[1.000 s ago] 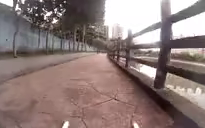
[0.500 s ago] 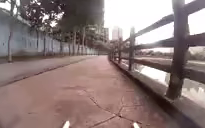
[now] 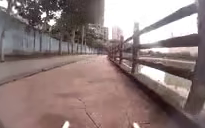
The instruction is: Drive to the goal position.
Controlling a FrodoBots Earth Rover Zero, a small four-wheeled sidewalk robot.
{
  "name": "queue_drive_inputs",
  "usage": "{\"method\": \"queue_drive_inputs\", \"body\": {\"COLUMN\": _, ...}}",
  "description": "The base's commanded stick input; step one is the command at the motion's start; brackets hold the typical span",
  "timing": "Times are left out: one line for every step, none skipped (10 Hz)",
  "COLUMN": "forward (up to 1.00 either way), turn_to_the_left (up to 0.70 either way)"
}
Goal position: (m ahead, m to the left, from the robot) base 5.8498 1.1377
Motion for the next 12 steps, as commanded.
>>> {"method": "queue_drive_inputs", "body": {"forward": 0.7, "turn_to_the_left": 0.18}}
{"method": "queue_drive_inputs", "body": {"forward": 0.7, "turn_to_the_left": 0.35}}
{"method": "queue_drive_inputs", "body": {"forward": 0.7, "turn_to_the_left": 0.35}}
{"method": "queue_drive_inputs", "body": {"forward": 0.7, "turn_to_the_left": 0.06}}
{"method": "queue_drive_inputs", "body": {"forward": 0.7, "turn_to_the_left": 0.0}}
{"method": "queue_drive_inputs", "body": {"forward": 0.7, "turn_to_the_left": 0.0}}
{"method": "queue_drive_inputs", "body": {"forward": 0.7, "turn_to_the_left": 0.0}}
{"method": "queue_drive_inputs", "body": {"forward": 0.7, "turn_to_the_left": 0.0}}
{"method": "queue_drive_inputs", "body": {"forward": 0.7, "turn_to_the_left": 0.0}}
{"method": "queue_drive_inputs", "body": {"forward": 0.7, "turn_to_the_left": 0.0}}
{"method": "queue_drive_inputs", "body": {"forward": 0.7, "turn_to_the_left": 0.0}}
{"method": "queue_drive_inputs", "body": {"forward": 0.7, "turn_to_the_left": 0.0}}
